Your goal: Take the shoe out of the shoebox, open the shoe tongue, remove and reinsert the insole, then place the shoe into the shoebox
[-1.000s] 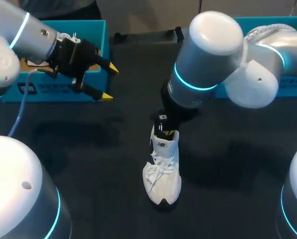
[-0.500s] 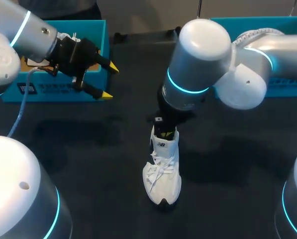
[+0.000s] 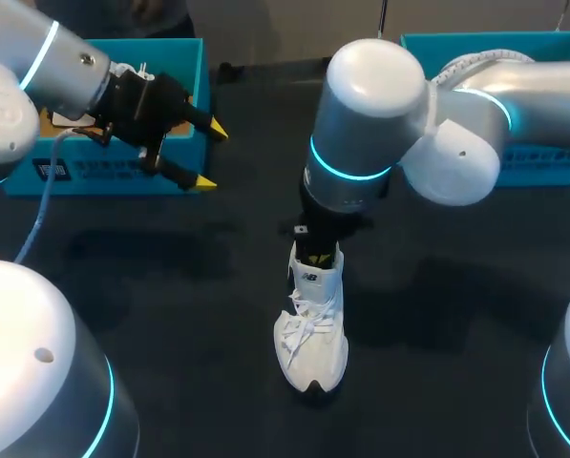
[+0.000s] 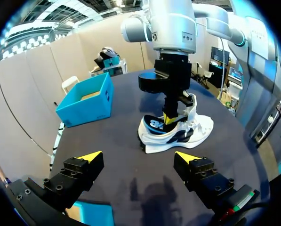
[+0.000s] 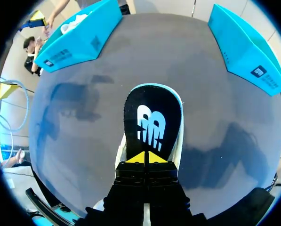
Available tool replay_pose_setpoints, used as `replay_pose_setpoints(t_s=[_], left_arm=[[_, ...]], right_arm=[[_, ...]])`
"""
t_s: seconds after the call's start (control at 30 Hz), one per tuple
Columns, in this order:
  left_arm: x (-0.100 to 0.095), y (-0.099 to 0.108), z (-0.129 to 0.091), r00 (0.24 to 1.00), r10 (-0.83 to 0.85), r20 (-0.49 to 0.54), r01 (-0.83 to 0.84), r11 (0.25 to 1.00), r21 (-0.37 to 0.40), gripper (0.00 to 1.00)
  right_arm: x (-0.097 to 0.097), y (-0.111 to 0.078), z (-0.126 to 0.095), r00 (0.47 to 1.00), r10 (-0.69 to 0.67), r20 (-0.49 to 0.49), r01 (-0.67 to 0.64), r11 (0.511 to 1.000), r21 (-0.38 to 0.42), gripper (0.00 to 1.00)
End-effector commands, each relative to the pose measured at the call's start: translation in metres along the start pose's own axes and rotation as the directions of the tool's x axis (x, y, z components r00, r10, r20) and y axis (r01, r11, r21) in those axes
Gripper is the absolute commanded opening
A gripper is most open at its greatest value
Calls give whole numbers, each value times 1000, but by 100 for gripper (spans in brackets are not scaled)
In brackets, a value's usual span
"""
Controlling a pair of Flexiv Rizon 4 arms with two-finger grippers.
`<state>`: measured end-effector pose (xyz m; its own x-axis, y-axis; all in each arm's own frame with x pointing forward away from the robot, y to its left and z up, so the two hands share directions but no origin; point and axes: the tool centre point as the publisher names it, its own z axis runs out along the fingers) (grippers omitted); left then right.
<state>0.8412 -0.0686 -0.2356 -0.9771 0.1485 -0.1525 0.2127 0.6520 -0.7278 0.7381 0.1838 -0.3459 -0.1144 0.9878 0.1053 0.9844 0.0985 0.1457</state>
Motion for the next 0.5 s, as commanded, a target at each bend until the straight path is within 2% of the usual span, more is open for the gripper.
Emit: replay_pose_setpoints(t_s=[0.03,0.5], left_arm=[[1,0,-1,1000,1,0,-1,1000,-3,100],[1,0,-1,1000,1,0,-1,1000,-3,100]], right_arm=[[5,0,14,1000,13,13,-13,1000,-3,0],[-10,-10,52,996,69,51,-72,997,42,0]])
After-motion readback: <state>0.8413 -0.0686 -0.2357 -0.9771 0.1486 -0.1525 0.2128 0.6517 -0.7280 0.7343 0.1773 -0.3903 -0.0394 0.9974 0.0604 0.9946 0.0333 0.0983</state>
